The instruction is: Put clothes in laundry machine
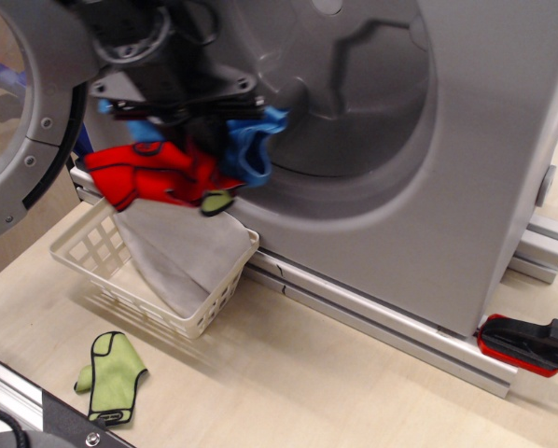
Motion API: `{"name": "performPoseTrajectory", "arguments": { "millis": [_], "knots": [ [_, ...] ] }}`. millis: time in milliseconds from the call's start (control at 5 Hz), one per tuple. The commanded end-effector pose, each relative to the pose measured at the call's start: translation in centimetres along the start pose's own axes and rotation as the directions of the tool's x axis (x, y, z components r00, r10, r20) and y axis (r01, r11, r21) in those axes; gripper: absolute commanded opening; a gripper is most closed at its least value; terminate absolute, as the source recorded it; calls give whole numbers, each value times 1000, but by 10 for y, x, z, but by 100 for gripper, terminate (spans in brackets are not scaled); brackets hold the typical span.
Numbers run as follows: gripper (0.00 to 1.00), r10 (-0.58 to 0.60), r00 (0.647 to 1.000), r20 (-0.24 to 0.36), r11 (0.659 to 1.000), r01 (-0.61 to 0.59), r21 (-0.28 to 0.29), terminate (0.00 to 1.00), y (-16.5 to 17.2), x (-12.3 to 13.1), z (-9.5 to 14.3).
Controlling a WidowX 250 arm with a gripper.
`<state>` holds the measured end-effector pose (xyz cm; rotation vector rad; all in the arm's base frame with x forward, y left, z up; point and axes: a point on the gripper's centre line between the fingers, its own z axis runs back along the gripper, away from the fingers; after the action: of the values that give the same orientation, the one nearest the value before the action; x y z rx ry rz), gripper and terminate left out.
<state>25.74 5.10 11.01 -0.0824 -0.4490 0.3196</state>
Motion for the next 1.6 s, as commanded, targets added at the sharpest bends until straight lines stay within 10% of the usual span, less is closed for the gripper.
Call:
{"name": "performPoseTrajectory", "arguments": {
  "millis": [0, 600, 1000, 1200, 1400],
  "knots": [
    [0, -5, 988, 154, 998, 16, -67, 0, -47, 33, 6],
    [0, -4, 945, 327, 1000, 13, -24, 0, -55, 86, -43],
    [0, 40, 945, 323, 999, -29, -36, 0, -47, 102, -54],
    [100, 31, 954, 299, 999, -27, -18, 0, -39, 93, -48],
    [100, 17, 959, 283, 999, -7, -36, 0, -29, 79, -40]
  ]
}}
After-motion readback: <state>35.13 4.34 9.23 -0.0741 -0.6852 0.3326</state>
